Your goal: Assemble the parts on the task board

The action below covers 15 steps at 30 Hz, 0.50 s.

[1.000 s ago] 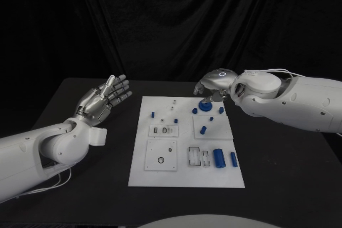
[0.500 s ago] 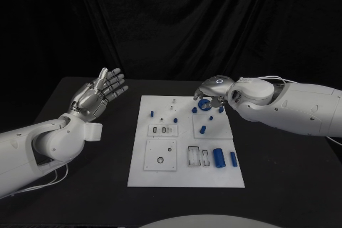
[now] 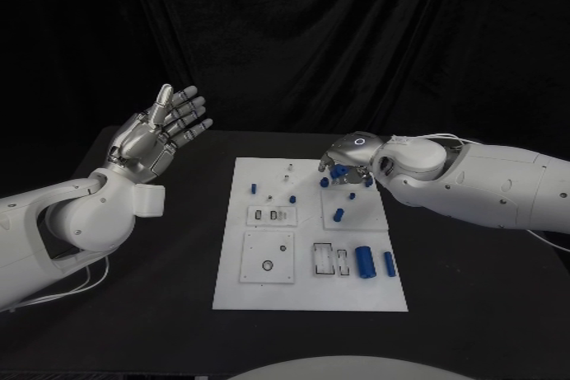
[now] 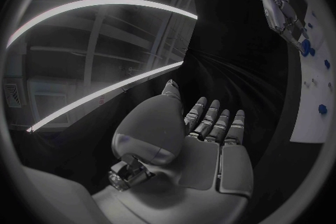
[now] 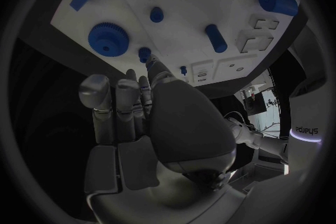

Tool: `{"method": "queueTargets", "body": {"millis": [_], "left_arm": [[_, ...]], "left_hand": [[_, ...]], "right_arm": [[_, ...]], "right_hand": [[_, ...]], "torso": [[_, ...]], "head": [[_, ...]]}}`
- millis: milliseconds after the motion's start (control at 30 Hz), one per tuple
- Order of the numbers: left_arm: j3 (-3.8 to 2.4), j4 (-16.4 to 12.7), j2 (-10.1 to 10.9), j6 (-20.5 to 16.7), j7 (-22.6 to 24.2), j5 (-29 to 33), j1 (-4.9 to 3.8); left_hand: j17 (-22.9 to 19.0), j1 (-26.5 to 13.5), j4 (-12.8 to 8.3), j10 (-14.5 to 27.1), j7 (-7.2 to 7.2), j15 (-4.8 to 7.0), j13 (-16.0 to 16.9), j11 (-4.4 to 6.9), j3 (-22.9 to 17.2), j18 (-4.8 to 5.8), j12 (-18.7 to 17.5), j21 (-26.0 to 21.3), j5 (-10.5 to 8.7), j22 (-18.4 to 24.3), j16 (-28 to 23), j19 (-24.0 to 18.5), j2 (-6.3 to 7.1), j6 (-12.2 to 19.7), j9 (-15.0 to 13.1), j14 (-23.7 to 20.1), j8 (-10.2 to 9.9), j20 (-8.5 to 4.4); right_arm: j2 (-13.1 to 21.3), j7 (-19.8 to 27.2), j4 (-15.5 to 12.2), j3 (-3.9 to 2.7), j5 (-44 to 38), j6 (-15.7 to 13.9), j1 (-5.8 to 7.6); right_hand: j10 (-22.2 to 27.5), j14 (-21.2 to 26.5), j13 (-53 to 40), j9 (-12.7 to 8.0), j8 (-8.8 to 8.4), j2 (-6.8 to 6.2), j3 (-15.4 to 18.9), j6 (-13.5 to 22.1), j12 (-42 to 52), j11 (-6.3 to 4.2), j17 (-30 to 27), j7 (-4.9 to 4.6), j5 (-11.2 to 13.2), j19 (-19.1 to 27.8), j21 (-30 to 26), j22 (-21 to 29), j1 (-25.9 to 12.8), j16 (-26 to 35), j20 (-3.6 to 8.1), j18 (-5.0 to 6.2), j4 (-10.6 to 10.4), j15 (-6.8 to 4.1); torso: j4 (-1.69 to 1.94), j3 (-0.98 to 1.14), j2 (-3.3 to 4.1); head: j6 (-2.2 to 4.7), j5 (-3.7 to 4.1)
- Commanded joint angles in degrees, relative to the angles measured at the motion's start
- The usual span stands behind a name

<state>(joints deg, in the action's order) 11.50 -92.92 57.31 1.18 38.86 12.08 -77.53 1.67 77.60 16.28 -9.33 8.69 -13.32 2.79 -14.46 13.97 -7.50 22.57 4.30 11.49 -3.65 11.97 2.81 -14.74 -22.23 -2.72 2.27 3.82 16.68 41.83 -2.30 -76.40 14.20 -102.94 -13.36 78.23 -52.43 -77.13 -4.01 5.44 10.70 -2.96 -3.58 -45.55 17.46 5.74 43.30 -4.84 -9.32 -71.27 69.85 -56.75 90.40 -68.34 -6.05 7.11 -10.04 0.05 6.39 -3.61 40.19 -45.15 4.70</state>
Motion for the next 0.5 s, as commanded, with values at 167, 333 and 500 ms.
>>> {"method": "queueTargets", "body": {"millis": [167, 333, 500], "left_arm": [[0.2, -0.5, 0.0, 1.6, 7.3, 1.1, -0.38], [0.31, -0.6, 0.0, 2.0, 7.2, 1.1, -0.4], [0.44, -0.4, -0.1, 2.4, 7.0, 1.2, -0.4]], "left_hand": [[0.1, 0.8, 0.0, -0.3, 6.02, -0.37, 0.0, 0.07, 0.3, 0.43, 0.0, -0.1, 0.4, 0.0, 0.1, 0.0, -0.02, -0.4, -0.1, -0.1, 0.2, 0.03], [0.1, 1.0, 0.0, -0.2, 5.92, -0.37, 0.0, 0.16, 0.3, 0.46, -0.1, -0.1, 0.48, 0.1, 0.1, 0.0, -0.05, -0.4, 0.0, -0.1, 0.2, 0.03], [0.1, 1.5, -0.1, -0.1, 5.74, -0.35, 0.0, 0.3, 0.3, 0.45, -0.2, -0.1, 0.64, 0.0, 0.3, 0.0, -0.07, -0.4, 0.0, 0.0, 0.2, 0.04]], "right_arm": [[-0.7, 0.7, 1.0, -0.05, -0.7, -2.3, -0.54], [-1.0, 0.9, 1.4, -0.05, -0.7, -2.2, -0.7], [-1.5, 1.2, 2.2, -0.06, -0.7, -2.8, -0.98]], "right_hand": [[-1.2, -0.4, 0.1, 0.3, -1.04, -0.8, -1.8, -1.1, -1.6, 0.14, 0.7, -0.16, -4.2, 0.0, 0.7, -1.2, 0.3, -0.5, -0.25, -0.46, -0.5, 0.09], [-1.5, -0.3, 0.2, 0.3, -1.37, -1.0, -2.7, -1.3, -2.2, 0.19, 0.8, -0.2, -5.6, 0.1, 0.8, -1.5, 0.4, -0.6, -0.34, -0.47, -0.7, 0.19], [-1.8, -0.3, 0.2, 0.4, -1.56, -1.14, -3.5, -1.4, -2.7, 0.21, 1.0, -0.22, -6.4, 0.2, 1.0, -1.8, 0.5, -0.7, -0.41, -0.48, -0.9, 0.27]], "torso": [[-0.09, -0.04, -0.09], [0.02, 0.04, -0.03], [0.04, -0.01, -0.03]], "head": [[-0.36, -0.27], [-0.33, 0.02], [-0.45, 0.06]]}}
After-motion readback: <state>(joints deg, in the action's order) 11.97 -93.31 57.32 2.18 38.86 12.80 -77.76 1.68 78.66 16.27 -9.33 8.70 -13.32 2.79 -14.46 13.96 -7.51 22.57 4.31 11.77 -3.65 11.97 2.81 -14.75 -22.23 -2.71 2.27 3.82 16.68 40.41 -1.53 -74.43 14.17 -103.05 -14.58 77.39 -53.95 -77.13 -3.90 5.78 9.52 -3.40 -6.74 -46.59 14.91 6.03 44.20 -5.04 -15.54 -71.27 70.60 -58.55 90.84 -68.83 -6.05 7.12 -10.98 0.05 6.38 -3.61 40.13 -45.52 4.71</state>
